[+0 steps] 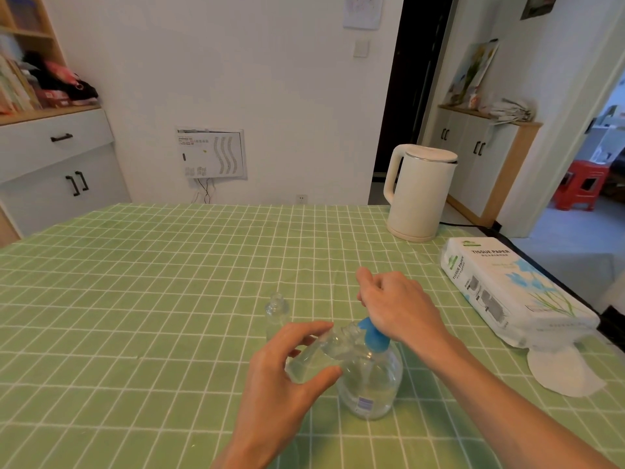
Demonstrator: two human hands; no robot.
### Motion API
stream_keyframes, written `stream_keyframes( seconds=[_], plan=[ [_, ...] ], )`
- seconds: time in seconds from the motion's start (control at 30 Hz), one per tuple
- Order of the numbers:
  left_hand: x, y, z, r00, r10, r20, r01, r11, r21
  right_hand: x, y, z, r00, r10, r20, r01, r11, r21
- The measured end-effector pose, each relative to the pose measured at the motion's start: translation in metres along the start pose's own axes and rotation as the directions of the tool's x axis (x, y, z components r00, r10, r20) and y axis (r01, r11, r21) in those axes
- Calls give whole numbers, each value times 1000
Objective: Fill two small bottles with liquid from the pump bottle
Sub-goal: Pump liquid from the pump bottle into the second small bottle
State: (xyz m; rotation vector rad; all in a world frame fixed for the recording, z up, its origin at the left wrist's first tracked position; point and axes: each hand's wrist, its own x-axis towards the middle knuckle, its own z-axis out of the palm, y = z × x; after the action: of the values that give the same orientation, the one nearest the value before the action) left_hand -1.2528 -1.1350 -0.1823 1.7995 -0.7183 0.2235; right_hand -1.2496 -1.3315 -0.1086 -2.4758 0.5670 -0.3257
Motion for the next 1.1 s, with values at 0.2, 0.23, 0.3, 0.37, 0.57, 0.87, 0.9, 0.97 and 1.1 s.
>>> stream_keyframes(
  seconds=[0.2, 0.23, 0.3, 0.37, 0.57, 0.87, 0.9, 0.97, 1.1],
  plan=[
    [1, -1, 2, 1000, -8, -5, 8, 1000, 11, -4, 1, 6, 999, 49, 14, -49, 999, -14],
    [1, 0, 2, 1000, -8, -5, 8, 1000, 8, -5, 1, 7, 999, 46, 8, -46, 999, -13],
    [1, 0, 2, 1000, -12, 1, 12, 1000, 1, -6, 1, 7, 999, 32, -1, -32, 999, -7],
    [-1, -1, 2, 1000, -12, 2, 12, 1000, 2, -6, 0, 5, 1000, 17, -11, -17, 1000, -4],
    [-1, -2, 0, 1000, -26, -5, 26, 1000, 15, -1, -1, -1, 1000, -4, -10, 4, 1000, -17],
    [-2, 0, -1, 999, -38, -17, 38, 999, 15, -3, 1, 5, 994, 87, 69, -90, 995, 39],
    [-2, 1, -1, 999, -42, -15, 42, 999, 13, -2, 2, 6, 993, 91, 73, -94, 995, 35],
    [-2, 1, -1, 999, -49, -15, 49, 999, 9, -1, 3, 8, 995, 83, 63, -85, 996, 28],
    [-3, 3, -3, 999, -49, -12, 49, 999, -1, -3, 4, 7, 998, 55, 34, -57, 998, 35]
  ],
)
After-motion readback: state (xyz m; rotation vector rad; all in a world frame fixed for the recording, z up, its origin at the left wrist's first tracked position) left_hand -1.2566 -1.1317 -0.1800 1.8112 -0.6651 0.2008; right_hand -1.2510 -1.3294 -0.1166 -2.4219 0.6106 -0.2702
